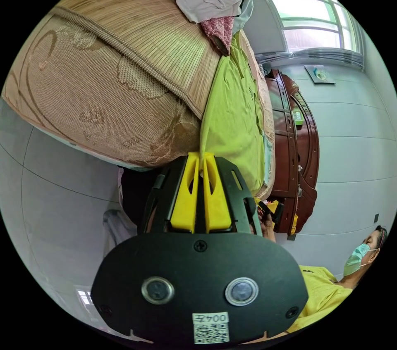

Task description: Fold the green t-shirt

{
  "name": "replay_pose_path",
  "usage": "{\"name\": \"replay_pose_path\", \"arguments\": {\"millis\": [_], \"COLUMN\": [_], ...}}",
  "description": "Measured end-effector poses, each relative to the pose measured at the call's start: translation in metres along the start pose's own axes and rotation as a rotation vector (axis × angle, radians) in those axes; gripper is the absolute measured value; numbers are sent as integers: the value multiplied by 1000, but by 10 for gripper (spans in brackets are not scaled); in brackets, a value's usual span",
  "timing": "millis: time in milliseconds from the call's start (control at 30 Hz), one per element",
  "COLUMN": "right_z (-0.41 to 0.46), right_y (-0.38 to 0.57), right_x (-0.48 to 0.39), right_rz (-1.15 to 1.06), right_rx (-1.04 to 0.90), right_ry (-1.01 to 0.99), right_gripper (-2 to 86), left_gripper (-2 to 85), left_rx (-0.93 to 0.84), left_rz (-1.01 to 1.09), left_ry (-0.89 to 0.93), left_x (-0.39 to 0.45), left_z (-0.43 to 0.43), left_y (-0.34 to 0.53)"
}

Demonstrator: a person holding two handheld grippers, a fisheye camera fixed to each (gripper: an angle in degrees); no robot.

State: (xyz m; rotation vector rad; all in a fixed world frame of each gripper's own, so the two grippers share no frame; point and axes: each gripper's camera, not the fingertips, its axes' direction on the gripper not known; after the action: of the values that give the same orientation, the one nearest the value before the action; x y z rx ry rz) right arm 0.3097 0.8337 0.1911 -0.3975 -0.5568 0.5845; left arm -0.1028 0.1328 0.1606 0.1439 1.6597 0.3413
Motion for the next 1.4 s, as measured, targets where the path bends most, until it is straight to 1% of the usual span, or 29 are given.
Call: {"name": "replay_pose_path", "arguments": {"millis": [167, 433, 500, 600, 800, 867, 900, 933, 1033, 1067, 1133, 1200, 1267, 1400], "right_z": [-4, -11, -17, -30, -43, -47, -52, -58, -83, -90, -120, -144, -166, -209], "right_y": [-15, -35, -35, -32, -27, -24, -20, -14, 2, 5, 17, 24, 28, 39], "right_x": [-9, -20, -19, -14, -17, -18, -19, -20, -23, -25, -34, -44, -56, -89], "right_rz": [-20, -67, -70, -70, -47, -39, -31, -30, -20, -20, -32, -38, -51, -82], "right_rx": [-41, -134, -144, -137, -85, -82, -78, -64, 12, 33, 118, 178, 226, 288], "right_ry": [-9, -35, -69, -208, -221, -212, -194, -191, -256, -277, -381, -426, -448, -489], "right_gripper": [124, 111, 103, 87, 86, 73, 52, 21, 2, 0, -4, -5, -5, -6], "left_gripper": [14, 15, 14, 14, 14, 15, 15, 15, 15, 15, 15, 14, 14, 15], "left_rx": [-3, -6, -7, -8, -15, -13, -13, -12, -8, -6, 2, 20, 43, 66], "left_rz": [-6, -4, -7, -10, -12, -15, -14, -11, 25, 51, 84, 103, 136, 189], "left_ry": [-1, 10, 15, 29, 32, 33, 34, 36, 49, 66, 115, 176, 234, 252], "left_x": [6, 15, 16, 18, 24, 26, 27, 28, 35, 40, 46, 52, 63, 85], "left_z": [8, 14, 16, 17, 19, 20, 20, 19, 13, 8, -3, -17, -36, -66], "left_y": [6, 15, 17, 21, 28, 32, 33, 35, 41, 43, 46, 48, 50, 57]}}
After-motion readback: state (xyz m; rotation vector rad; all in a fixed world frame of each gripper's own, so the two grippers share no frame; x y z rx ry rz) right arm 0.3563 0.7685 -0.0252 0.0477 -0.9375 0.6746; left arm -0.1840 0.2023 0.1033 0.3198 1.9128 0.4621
